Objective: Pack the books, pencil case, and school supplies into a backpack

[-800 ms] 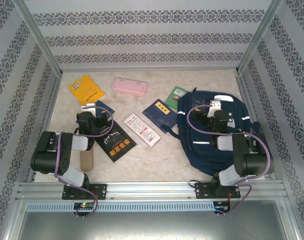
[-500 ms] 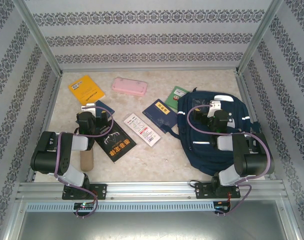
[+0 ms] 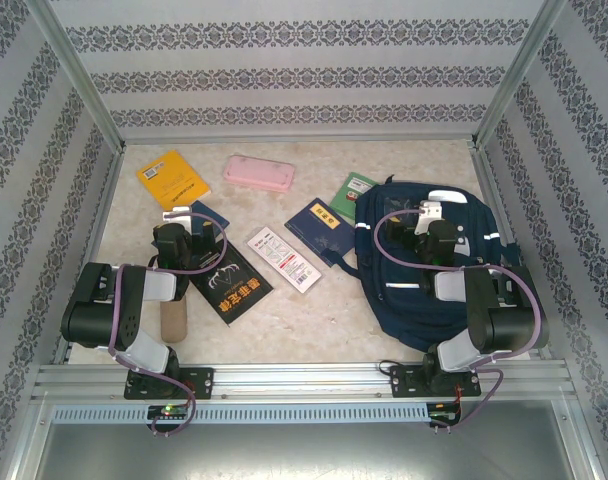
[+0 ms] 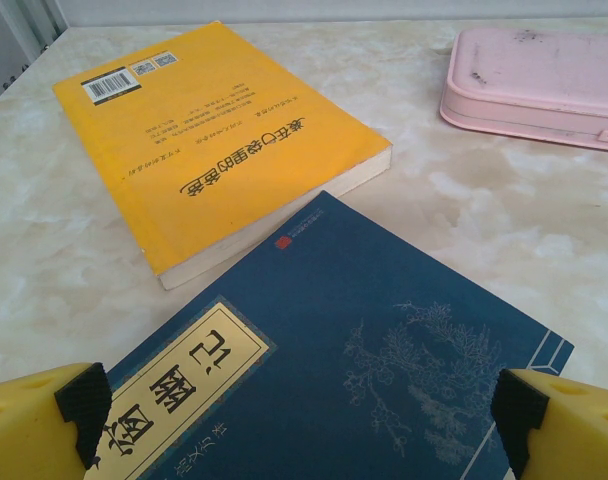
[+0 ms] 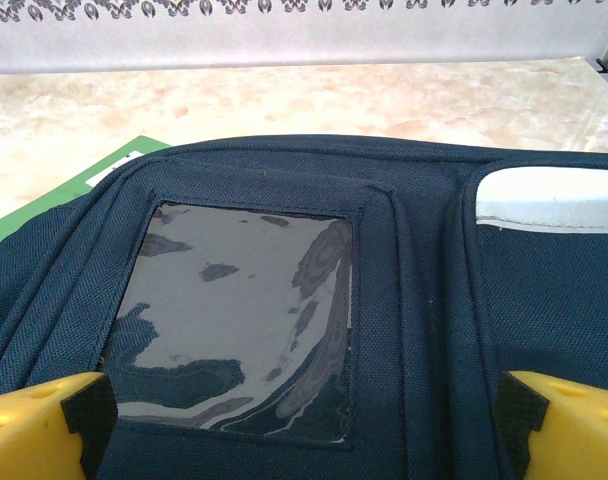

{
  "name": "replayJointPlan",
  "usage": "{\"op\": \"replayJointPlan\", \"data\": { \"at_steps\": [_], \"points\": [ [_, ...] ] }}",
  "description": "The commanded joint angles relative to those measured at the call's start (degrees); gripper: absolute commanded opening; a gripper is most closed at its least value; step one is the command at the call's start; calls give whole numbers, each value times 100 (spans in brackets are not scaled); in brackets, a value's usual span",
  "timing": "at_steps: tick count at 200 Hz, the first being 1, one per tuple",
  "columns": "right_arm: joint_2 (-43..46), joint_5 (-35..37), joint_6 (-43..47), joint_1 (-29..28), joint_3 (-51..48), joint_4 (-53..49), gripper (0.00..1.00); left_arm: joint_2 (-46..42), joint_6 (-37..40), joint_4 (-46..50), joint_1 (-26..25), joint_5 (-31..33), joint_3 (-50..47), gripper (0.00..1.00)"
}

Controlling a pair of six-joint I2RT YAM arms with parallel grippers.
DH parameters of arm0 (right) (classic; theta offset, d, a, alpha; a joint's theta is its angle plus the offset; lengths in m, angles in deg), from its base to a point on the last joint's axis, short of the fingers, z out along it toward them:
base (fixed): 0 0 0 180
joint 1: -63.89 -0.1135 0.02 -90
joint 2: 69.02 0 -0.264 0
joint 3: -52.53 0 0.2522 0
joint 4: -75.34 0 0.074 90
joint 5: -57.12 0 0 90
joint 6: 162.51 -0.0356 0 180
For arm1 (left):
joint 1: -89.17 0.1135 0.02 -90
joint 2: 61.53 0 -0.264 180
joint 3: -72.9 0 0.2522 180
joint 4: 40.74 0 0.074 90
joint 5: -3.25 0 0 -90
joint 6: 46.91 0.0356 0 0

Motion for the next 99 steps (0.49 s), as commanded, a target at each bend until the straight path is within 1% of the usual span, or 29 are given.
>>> {"op": "replayJointPlan", "data": {
  "at_steps": [1, 32, 46, 53, 62, 70, 78, 88, 99],
  "points": [
    [74, 68, 59, 34, 76, 115, 98, 11, 35, -201, 43, -51, 15, 100],
    [59, 37, 58, 56, 81, 116, 98, -14, 39, -161, 51, -84, 26, 100],
    [53, 31, 59, 61, 101, 80, 98, -178, 62, 188, 52, -117, 163, 100],
    [74, 35, 62, 61, 79, 115, 98, -352, 74, 833, 52, -61, 389, 100],
    [149, 115, 23, 59, 59, 118, 98, -592, -96, 1943, 51, 180, 866, 100],
    [318, 243, -20, 60, 88, -69, 98, -730, -311, 2894, 51, 418, 1363, 100],
    [548, 330, -41, 60, 174, -420, 98, -832, -522, 3679, 51, 505, 1809, 99],
    [835, 444, -67, 60, 326, -992, 98, -943, -795, 4425, 51, 483, 2281, 99],
    [1132, 559, -106, 52, 432, -1373, 98, -1066, -1064, 4921, 51, 356, 2626, 100]
  ]
}}
